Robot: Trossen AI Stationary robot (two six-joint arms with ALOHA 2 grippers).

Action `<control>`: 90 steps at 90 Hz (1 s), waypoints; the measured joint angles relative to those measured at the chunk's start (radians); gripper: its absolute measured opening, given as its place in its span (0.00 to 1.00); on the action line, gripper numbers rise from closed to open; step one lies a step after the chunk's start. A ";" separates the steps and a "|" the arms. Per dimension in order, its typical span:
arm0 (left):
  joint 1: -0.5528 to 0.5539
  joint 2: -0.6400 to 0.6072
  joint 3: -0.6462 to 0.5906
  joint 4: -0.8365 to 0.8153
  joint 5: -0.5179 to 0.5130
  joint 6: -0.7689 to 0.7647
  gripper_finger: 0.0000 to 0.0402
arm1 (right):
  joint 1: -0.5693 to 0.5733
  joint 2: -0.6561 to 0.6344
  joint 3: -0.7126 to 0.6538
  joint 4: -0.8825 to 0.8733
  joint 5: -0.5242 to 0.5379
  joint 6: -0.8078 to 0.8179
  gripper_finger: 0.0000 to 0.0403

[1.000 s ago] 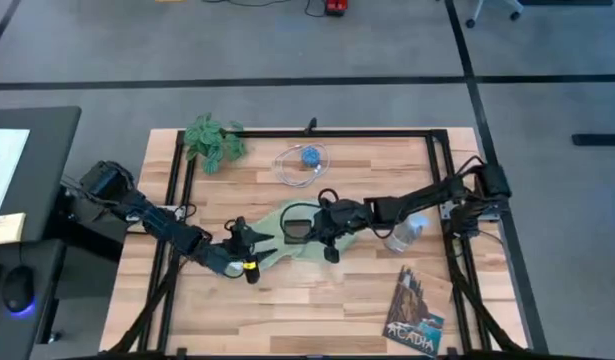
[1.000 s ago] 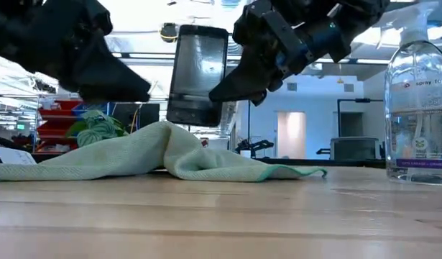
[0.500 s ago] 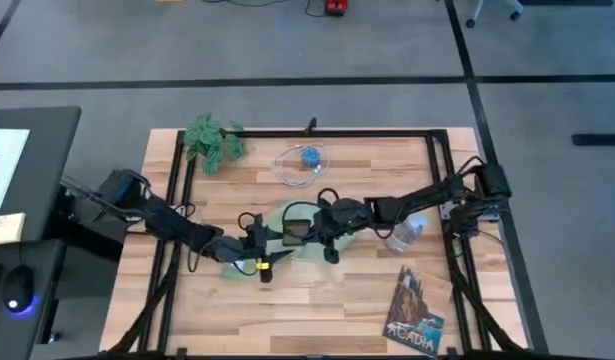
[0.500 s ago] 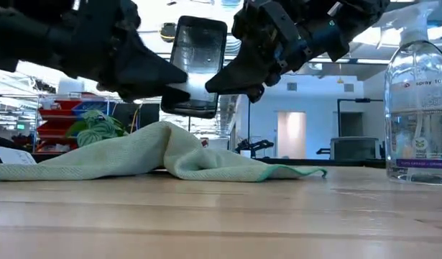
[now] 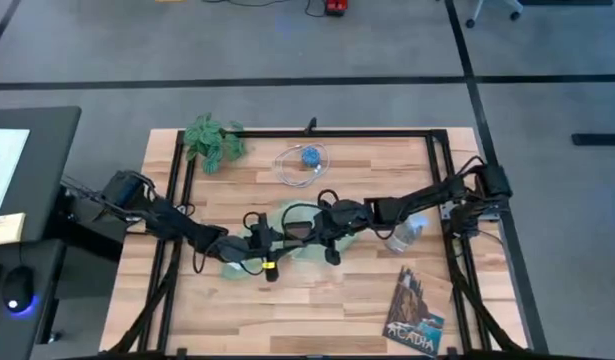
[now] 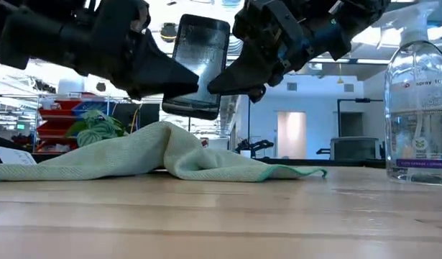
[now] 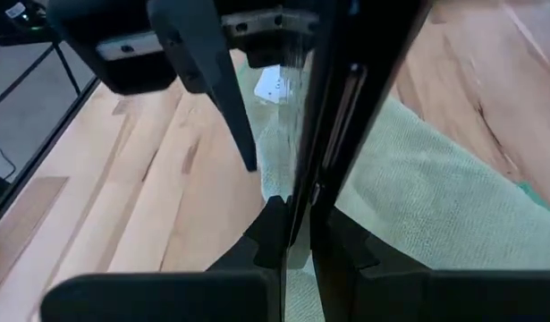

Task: Apply microfiber cloth
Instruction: Wipe the front of the phone with the light green microfiber cloth

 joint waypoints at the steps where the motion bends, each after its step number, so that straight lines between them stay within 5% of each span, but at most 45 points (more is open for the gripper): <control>1: 0.000 -0.004 0.000 -0.006 -0.001 0.000 0.25 | 0.000 0.000 0.000 0.000 0.000 0.000 0.04; 58: -0.016 -0.061 0.000 -0.151 -0.073 -0.112 0.21 | -0.011 -0.002 -0.001 0.019 -0.023 -0.005 0.04; 76: -0.016 -0.061 0.000 -0.147 -0.075 -0.117 0.05 | -0.010 -0.002 -0.001 0.022 -0.026 -0.016 0.04; 90: -0.017 -0.061 0.000 -0.147 -0.072 -0.119 0.03 | -0.010 -0.002 -0.002 0.023 -0.025 -0.015 0.04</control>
